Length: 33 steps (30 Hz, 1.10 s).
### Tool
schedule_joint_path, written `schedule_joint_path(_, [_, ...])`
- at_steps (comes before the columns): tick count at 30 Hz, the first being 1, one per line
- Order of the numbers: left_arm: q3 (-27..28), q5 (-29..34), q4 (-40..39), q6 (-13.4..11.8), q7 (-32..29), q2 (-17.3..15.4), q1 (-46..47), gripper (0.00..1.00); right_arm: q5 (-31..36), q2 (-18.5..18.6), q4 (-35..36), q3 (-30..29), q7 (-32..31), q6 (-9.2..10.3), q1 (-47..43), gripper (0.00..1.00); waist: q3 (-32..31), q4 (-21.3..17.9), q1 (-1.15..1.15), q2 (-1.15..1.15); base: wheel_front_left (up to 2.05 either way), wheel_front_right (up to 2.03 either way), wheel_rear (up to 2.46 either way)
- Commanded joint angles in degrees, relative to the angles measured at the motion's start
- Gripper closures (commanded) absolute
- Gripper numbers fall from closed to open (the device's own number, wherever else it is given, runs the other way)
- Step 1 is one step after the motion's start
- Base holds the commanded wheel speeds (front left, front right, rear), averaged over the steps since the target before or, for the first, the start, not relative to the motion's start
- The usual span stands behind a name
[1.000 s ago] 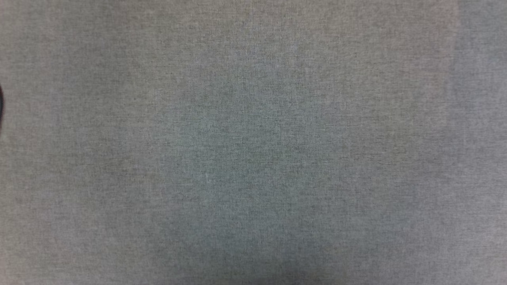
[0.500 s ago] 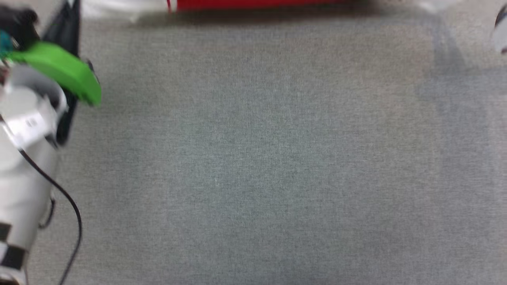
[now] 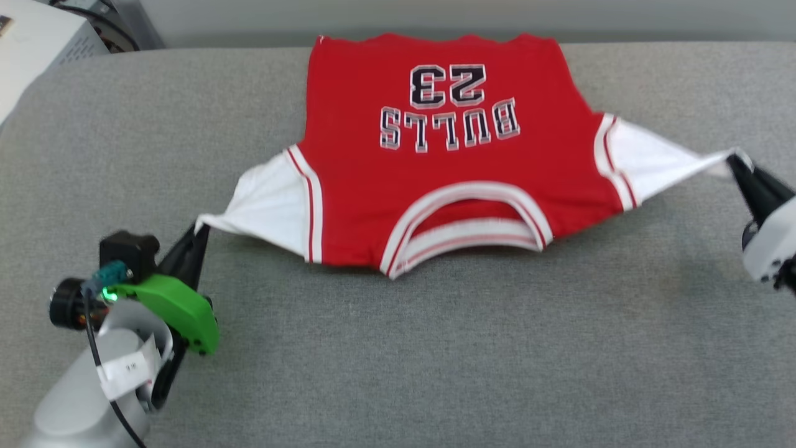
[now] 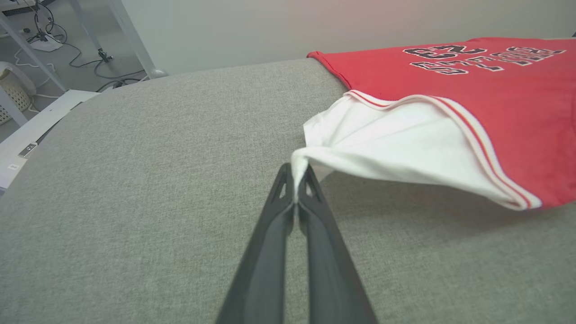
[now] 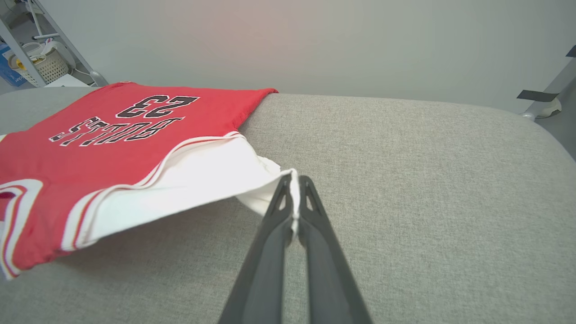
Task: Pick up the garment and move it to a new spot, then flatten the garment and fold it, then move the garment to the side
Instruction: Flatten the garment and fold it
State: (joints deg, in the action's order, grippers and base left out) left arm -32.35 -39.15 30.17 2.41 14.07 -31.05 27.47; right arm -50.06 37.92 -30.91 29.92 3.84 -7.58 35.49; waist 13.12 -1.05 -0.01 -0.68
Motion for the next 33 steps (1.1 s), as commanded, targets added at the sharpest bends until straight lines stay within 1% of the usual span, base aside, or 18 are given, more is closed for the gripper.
schedule_joint_path(1, [-0.2,-0.7,-0.7,-0.8,-0.2,-0.6,-2.2,1.0,-0.9,1.0,0.8,0.6,-0.2,0.09,-2.4,1.0,-2.9,0.0,0.01,0.68,0.0,0.0,0.0])
schedule_joint_path(6, [-1.0,-1.6,-3.2,-2.4,-1.1,-1.0,-7.8,1.0,-3.0,3.0,2.1,2.3,-1.7,0.09,-8.8,1.0,-5.5,-0.1,0.01,0.68,0.0,0.0,0.0])
schedule_joint_path(13, [-2.0,-3.2,-7.1,-3.6,-2.9,-2.0,-14.6,1.0,-6.7,5.4,4.4,3.2,-4.9,0.09,-16.3,1.0,-8.4,0.0,0.01,0.68,0.0,0.0,0.0])
schedule_joint_path(16, [-2.4,-4.1,-9.1,-3.9,-4.1,-2.8,-17.3,1.0,-8.7,6.2,5.5,3.0,-7.0,0.09,-19.3,1.0,-9.2,0.0,0.01,0.68,0.0,0.0,0.0])
schedule_joint_path(17, [-2.8,-4.7,-11.1,-4.4,-5.2,-3.6,-19.7,1.0,-10.4,7.0,6.9,2.9,-9.6,0.09,-22.1,1.0,-9.6,-0.1,0.01,0.68,0.0,0.0,0.0])
schedule_joint_path(18, [-2.9,-5.1,-11.9,-4.5,-5.8,-3.9,-20.6,1.0,-11.0,7.4,7.4,2.9,-10.7,0.09,-23.2,1.0,-9.7,0.0,0.01,0.68,0.0,0.0,0.0])
schedule_joint_path(21, [-2.7,-6.4,-13.7,-4.7,-6.9,-4.6,-22.2,1.0,-12.5,8.2,7.9,2.3,-13.4,0.09,-25.7,1.0,-9.6,0.1,0.01,0.68,0.0,0.0,0.0])
schedule_joint_path(24, [-3.1,-6.9,-15.1,-4.7,-8.1,-5.1,-23.2,1.0,-12.6,8.6,8.3,1.6,-15.0,0.09,-27.4,1.0,-9.3,0.3,0.01,0.68,0.0,0.0,0.0])
schedule_joint_path(29, [-4.2,-6.8,-17.7,-4.5,-10.0,-4.9,-22.6,1.0,-12.2,8.0,9.3,-0.5,-16.4,0.09,-27.3,1.0,-8.0,0.7,0.01,0.68,0.0,0.0,0.0])
schedule_joint_path(30, [-4.4,-6.7,-18.4,-4.5,-10.5,-4.9,-22.3,1.0,-12.4,7.9,9.7,-1.3,-16.8,0.09,-27.0,0.31,-7.6,0.9,0.01,0.68,0.0,0.0,0.0])
schedule_joint_path(31, [-4.6,-6.6,-19.1,-4.6,-11.0,-4.9,-22.0,1.0,-12.8,7.8,9.9,-2.0,-17.4,0.09,-26.9,0.0,-7.2,1.0,0.01,0.68,0.0,0.0,0.0])
schedule_joint_path(33, [-5.3,-6.1,-21.2,-4.6,-12.4,-5.1,-21.3,1.0,-13.3,8.2,11.3,-3.2,-19.4,0.09,-26.3,0.0,-6.2,1.5,0.01,0.68,0.0,0.0,0.0])
